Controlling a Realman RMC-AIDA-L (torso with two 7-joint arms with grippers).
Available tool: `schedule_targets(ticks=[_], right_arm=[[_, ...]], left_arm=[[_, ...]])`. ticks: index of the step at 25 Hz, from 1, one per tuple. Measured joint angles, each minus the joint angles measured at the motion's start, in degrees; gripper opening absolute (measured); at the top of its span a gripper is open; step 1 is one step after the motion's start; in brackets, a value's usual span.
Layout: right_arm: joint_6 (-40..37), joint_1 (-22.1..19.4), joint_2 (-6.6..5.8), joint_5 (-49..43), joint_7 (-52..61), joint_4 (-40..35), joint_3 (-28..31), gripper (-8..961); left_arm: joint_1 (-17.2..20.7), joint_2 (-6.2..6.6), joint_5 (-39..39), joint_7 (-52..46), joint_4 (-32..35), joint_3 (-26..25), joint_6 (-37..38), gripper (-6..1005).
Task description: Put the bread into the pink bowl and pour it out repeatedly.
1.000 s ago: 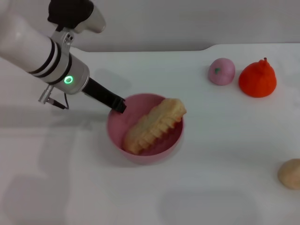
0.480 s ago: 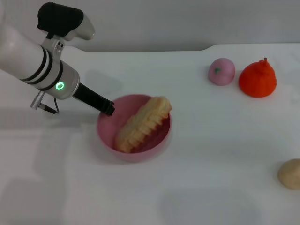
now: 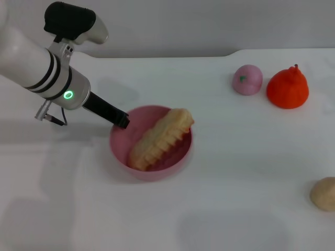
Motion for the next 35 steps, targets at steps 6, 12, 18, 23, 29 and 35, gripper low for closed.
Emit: schedule_targets(ticks=[6, 12, 18, 23, 29, 35], right_arm=[[0.4, 0.7, -0.12, 0.0, 0.0, 1.0, 0.0, 546], [0.6, 0.8, -0.13, 0.0, 0.0, 1.3, 0.0, 547], [0.6, 1.3, -0.22, 0.0, -0.1, 2.5, 0.0, 546], [0.7, 1.8, -0.22, 0.0, -0.1, 3.7, -0.1, 546], [2.5, 2.4, -0.13, 0.1, 0.5, 3.8, -0.5, 546], [5.1, 2.6, 0.20, 0.4, 2.6, 3.8, -0.5, 547]], left_arm=[[-0.8, 0.04, 0.3, -0.2, 0.2, -0.5, 1.1, 173], [-0.8, 0.05, 0.3, -0.4, 2.2, -0.7, 1.9, 398], [1.0, -0.04, -0.1, -0.5, 9.5, -3.8, 2.5, 545], [3.6, -0.18, -2.4, 0.9, 18.3, -6.0, 1.5, 588], [10.4, -0.27, -18.0, 9.3, 25.4, -7.6, -9.6, 613], [20.3, -0.64, -46.8, 30.2, 24.2, -5.9, -22.5, 613]])
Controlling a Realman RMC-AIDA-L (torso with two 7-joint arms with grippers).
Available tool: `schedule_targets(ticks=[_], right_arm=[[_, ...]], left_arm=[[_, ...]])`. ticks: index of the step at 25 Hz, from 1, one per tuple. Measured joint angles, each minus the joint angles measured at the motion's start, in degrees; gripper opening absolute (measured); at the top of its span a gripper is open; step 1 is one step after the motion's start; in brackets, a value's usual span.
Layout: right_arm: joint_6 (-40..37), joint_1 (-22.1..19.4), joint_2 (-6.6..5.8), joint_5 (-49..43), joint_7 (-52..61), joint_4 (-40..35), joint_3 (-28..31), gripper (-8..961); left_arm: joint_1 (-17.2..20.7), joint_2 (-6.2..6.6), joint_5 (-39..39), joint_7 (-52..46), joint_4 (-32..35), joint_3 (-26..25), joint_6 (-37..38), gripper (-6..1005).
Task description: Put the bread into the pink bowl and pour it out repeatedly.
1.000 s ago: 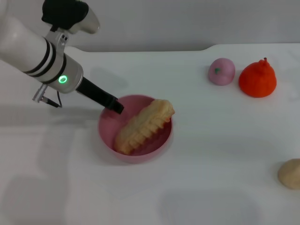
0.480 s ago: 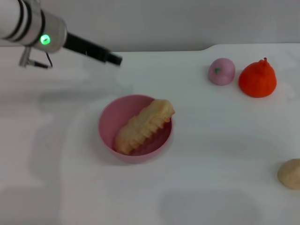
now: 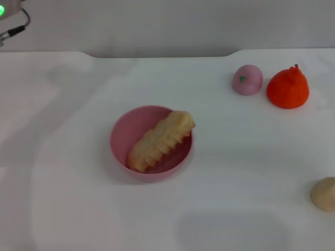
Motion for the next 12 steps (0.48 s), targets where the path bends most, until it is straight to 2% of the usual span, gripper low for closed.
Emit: schedule_targets(ticks=[3, 6, 7, 10, 12], right_arm=[[1.5, 0.2, 0.11, 0.7, 0.2, 0.1, 0.1, 547], [2.4, 0.7, 0.12, 3.1, 0.2, 1.4, -0.1, 547], [2.4, 0.9, 0.12, 3.5, 0.2, 2.0, -0.1, 547], [2.6, 1.3, 0.12, 4.0, 0.2, 3.0, -0.1, 547], [3.2, 1.5, 0.14, 4.0, 0.2, 3.2, -0.1, 546]], left_arm=[[4.0, -0.14, -19.5, 14.9, -3.5, 1.4, -3.7, 613], [5.4, -0.17, -34.0, 27.0, -9.3, 1.1, -2.7, 613], [5.7, -0.18, -40.8, 32.7, -12.4, 1.0, -1.0, 613], [5.6, -0.14, -54.8, 47.4, -21.4, 1.0, 5.9, 613], [4.9, -0.16, -61.4, 56.1, -27.2, 1.0, 10.1, 613]])
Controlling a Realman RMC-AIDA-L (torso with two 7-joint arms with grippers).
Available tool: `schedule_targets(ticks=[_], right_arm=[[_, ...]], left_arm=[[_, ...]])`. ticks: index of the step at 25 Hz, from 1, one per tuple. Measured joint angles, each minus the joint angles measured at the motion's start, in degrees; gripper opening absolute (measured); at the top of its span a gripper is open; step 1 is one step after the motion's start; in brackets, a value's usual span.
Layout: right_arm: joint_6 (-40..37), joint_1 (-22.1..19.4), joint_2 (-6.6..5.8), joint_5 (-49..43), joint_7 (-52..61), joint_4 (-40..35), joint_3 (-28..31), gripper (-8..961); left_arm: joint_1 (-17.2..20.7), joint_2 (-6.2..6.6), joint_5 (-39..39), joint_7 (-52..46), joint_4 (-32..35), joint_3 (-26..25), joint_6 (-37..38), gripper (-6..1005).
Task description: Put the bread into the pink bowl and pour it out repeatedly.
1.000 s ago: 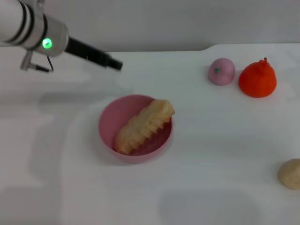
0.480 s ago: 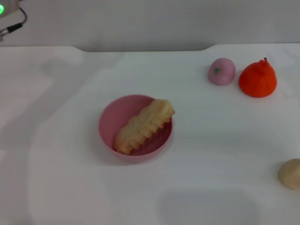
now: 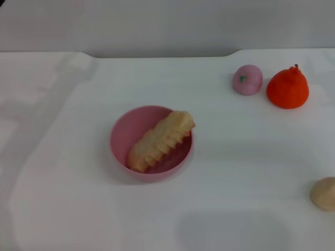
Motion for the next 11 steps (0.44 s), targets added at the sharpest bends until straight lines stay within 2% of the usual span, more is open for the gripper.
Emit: schedule_targets(ticks=[6, 11], right_arm=[[1.3, 1.6, 0.06, 1.0, -0.2, 3.5, 0.8, 546], [1.8, 2.3, 0.04, 4.7, -3.9, 6.7, 1.7, 546]], left_arm=[[-2.7, -0.50, -15.3, 20.8, -16.2, 0.3, 9.8, 613], [-4.2, -0.75, -24.4, 30.6, -25.7, 0.3, 16.7, 613]])
